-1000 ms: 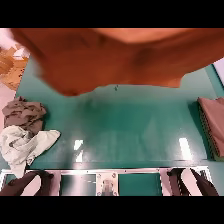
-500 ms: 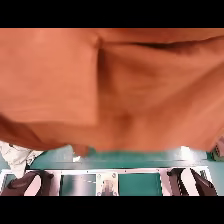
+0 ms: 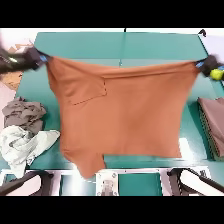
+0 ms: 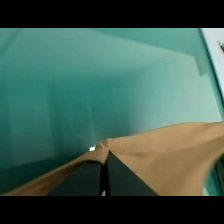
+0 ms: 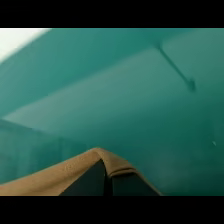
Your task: Fold the shirts.
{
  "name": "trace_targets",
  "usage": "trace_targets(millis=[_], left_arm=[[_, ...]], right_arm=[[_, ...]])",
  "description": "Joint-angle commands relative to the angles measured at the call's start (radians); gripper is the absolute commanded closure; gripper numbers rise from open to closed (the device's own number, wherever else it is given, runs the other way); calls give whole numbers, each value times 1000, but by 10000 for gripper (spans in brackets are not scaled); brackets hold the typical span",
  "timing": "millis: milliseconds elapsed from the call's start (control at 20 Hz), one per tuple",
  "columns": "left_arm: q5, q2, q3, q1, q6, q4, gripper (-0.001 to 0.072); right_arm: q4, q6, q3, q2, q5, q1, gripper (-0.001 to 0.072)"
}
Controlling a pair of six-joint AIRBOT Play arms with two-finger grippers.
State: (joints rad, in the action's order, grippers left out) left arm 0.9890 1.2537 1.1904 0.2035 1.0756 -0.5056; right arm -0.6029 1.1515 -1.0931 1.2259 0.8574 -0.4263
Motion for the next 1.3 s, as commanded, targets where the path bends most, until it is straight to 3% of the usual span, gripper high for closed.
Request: trace_targets(millis=[0, 200, 400, 600, 800, 950, 1250], left_arm=[[-108, 262, -28, -17, -174, 230, 683], [-225, 444, 134, -81, -184, 243, 683], [-264, 480, 193, -76, -156, 224, 683], [-95, 479, 197, -69, -58, 69, 683], [111, 478, 210, -62, 72, -159, 684], [238, 475, 243, -55, 172, -341, 683], [357, 475, 241, -52, 234, -459, 683]], right_arm=[[47, -61, -71, 321, -85, 43, 700], [105, -44, -355, 596, -24, 43, 701], [93, -30, -506, 667, 26, 39, 701], [32, -30, -529, 667, 271, 9, 702], [-202, 54, -520, 663, 483, -10, 704], [-322, 79, -430, 607, 505, -13, 704], [-379, 87, -304, 576, 478, -13, 703]])
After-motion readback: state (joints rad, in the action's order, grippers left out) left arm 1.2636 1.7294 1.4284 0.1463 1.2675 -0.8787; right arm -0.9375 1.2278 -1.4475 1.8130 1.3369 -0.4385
